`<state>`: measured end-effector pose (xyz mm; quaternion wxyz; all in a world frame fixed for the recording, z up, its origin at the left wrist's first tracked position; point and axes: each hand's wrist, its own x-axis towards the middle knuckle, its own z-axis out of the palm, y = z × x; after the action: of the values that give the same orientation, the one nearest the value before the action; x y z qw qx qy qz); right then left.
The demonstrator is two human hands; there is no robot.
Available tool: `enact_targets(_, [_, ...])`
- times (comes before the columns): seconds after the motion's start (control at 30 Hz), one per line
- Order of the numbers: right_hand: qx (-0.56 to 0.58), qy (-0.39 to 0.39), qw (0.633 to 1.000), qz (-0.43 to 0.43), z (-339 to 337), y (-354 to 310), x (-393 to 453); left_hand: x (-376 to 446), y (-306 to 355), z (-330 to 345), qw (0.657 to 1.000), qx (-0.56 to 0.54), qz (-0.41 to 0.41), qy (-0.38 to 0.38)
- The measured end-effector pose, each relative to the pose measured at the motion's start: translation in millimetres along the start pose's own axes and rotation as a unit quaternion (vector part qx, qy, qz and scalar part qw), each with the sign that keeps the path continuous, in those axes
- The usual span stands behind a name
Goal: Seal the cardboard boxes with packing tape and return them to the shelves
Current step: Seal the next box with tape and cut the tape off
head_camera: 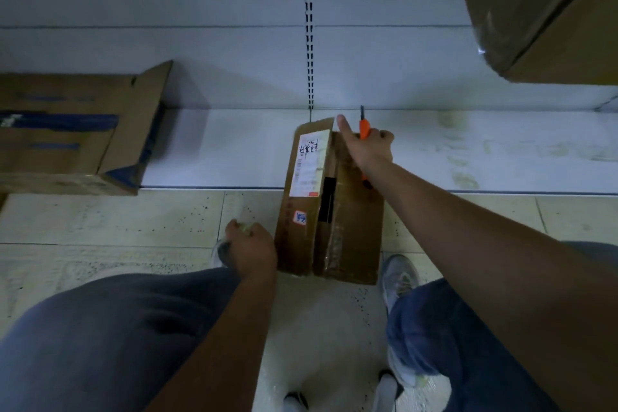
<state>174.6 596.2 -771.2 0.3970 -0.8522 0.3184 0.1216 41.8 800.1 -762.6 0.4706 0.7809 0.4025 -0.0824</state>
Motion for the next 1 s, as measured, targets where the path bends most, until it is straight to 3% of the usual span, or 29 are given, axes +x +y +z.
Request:
enact_targets(0.07, [-0.029, -0.028, 0.999, 0.023, -1.6, -10.7, -3.9, -8.7, -6.5, 0.6, 0.999, -0.022, -0.028, 0.015])
enact_targets(0.17, [-0.101, -0.072, 0.992, 0.016, -1.0, -12.3, -6.2, -7.4, -8.7, 7.5, 1.000, -0.003, -0.012, -0.025])
enact_targets(0.27, [-0.214, -0.027, 0.976, -0.030, 8.1, 2.7, -4.8, -4.9, -6.5, 11.1, 0.998, 0.014, 0.030, -0.047])
enact_targets(0.4, [-0.252, 0.024, 0.966, -0.043, 3.8, 10.2, -12.7, -2.2, -3.6, 6.7, 0.997, 0.041, 0.056, 0.033])
enact_targets(0.57, [-0.192, 0.064, 0.979, 0.022, -16.0, 29.4, 0.0, 5.5, 15.0, -9.8, 0.984, -0.029, 0.148, 0.099])
enact_targets(0.63, [-0.204, 0.079, 0.976, 0.013, -21.4, 38.0, 5.1, 4.6, 25.7, -15.5, 0.977, -0.007, 0.188, 0.099])
enact_targets(0.83, [-0.157, 0.060, 0.985, 0.030, -30.3, 47.2, 14.7, 29.4, 61.2, 2.1, 0.955, 0.137, 0.263, -0.008])
enact_targets(1.0, [-0.126, 0.079, 0.989, -0.015, -38.3, 39.6, 34.2, 79.6, 90.0, 26.6, 0.887, 0.281, 0.348, -0.109])
